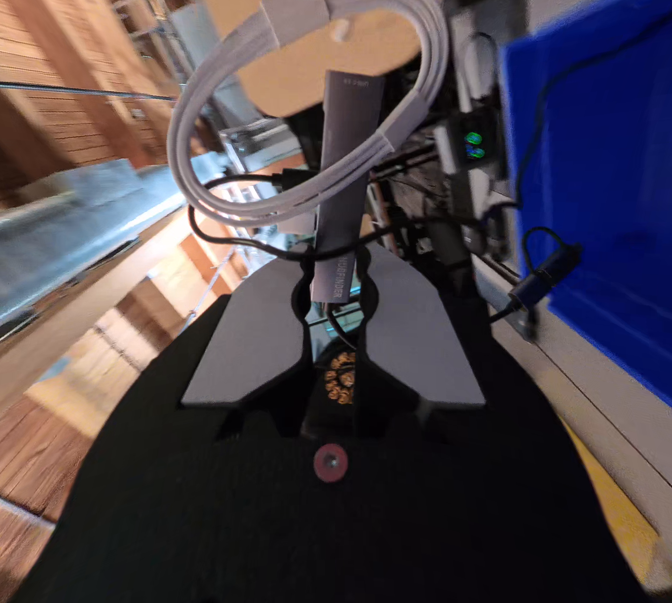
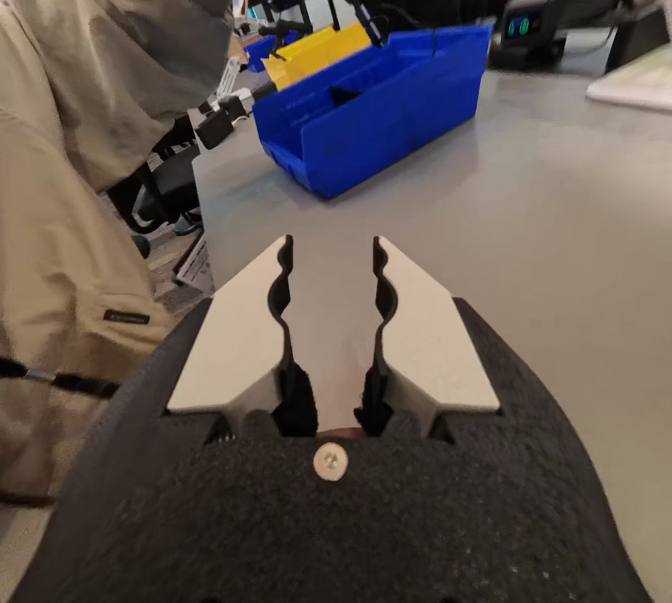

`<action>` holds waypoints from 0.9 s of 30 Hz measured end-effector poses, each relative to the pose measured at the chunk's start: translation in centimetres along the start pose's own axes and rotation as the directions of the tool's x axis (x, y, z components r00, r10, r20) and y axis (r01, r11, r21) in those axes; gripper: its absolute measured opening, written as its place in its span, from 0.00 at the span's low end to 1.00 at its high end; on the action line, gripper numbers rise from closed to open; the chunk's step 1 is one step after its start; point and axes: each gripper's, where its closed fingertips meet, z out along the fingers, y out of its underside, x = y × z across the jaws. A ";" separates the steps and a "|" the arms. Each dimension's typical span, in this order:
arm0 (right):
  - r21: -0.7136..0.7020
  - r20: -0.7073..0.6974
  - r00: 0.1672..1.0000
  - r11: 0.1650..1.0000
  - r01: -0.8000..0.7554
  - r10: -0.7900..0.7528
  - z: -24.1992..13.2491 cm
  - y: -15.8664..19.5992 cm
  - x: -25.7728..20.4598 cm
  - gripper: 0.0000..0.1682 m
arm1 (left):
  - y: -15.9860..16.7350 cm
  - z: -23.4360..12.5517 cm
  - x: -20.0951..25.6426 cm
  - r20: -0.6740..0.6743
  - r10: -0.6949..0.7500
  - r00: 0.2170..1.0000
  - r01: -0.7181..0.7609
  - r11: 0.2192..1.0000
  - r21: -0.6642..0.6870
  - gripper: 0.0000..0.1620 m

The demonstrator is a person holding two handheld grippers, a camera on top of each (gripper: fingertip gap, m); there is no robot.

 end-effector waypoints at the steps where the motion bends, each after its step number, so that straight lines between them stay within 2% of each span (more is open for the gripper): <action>1: 0.023 -0.008 0.999 0.999 0.042 -0.041 0.2 -1.8 0.0 0.26 | -0.8 -1.1 -1.9 0.044 -0.014 0.999 0.014 1.000 0.015 0.14; 4: 0.112 -0.101 0.978 0.975 0.193 -0.182 0.1 -8.7 0.4 0.28 | -4.1 -4.5 -6.6 0.152 -0.048 0.987 0.034 0.995 0.089 0.14; 7: 0.223 -0.204 0.944 0.927 0.303 -0.260 -1.0 -15.1 0.7 0.30 | -8.4 -8.0 -9.7 0.252 -0.047 0.967 0.005 0.986 0.165 0.13; 11: 0.307 -0.189 0.939 0.891 0.334 -0.287 -2.7 -19.4 -0.9 0.32 | -14.4 -11.9 -11.2 0.315 -0.060 0.947 -0.029 0.962 0.270 0.14; 14: 0.259 -0.195 0.909 0.875 0.409 -0.367 -2.7 -18.8 -2.1 0.29 | -18.3 -13.8 -11.8 0.323 -0.092 0.942 -0.028 0.937 0.348 0.14; 16: 0.231 -0.256 0.874 0.852 0.470 -0.413 -3.2 -18.2 -2.1 0.20 | -20.5 -14.6 -11.9 0.314 -0.104 0.944 -0.028 0.920 0.391 0.14; 17: 0.229 -0.309 0.849 0.834 0.503 -0.428 -3.7 -18.1 -1.7 0.10 | -21.5 -14.9 -11.9 0.307 -0.109 0.945 -0.028 0.912 0.409 0.14; 18: 0.216 -0.338 0.823 0.814 0.539 -0.456 -4.2 -17.9 -1.5 0.06 | -22.1 -14.9 -11.8 0.307 -0.113 0.945 -0.025 0.911 0.412 0.14; 20: 0.132 -0.297 0.822 0.832 0.539 -0.485 -4.3 -16.4 -0.8 0.05 | -23.2 -14.4 -11.2 0.270 -0.131 0.954 0.002 0.901 0.433 0.14; 23: 0.095 -0.274 0.833 0.848 0.521 -0.481 -5.1 -15.5 0.5 0.04 | -24.5 -13.7 -9.6 0.154 -0.237 0.959 0.132 0.858 0.496 0.13; 24: 0.053 -0.300 0.810 0.839 0.541 -0.503 -5.3 -15.1 1.5 0.04 | -24.6 -13.5 -9.3 0.108 -0.286 0.952 0.195 0.841 0.504 0.09; 26: -0.010 -0.336 0.759 0.808 0.589 -0.558 -6.3 -14.6 3.1 0.04 | -24.4 -13.4 -8.6 -0.055 -0.425 0.904 0.388 0.758 0.524 0.14; 27: -0.008 -0.317 0.759 0.802 0.597 -0.569 -6.7 -14.4 3.3 0.04 | -24.2 -13.4 -8.1 -0.183 -0.508 0.842 0.523 0.683 0.511 0.17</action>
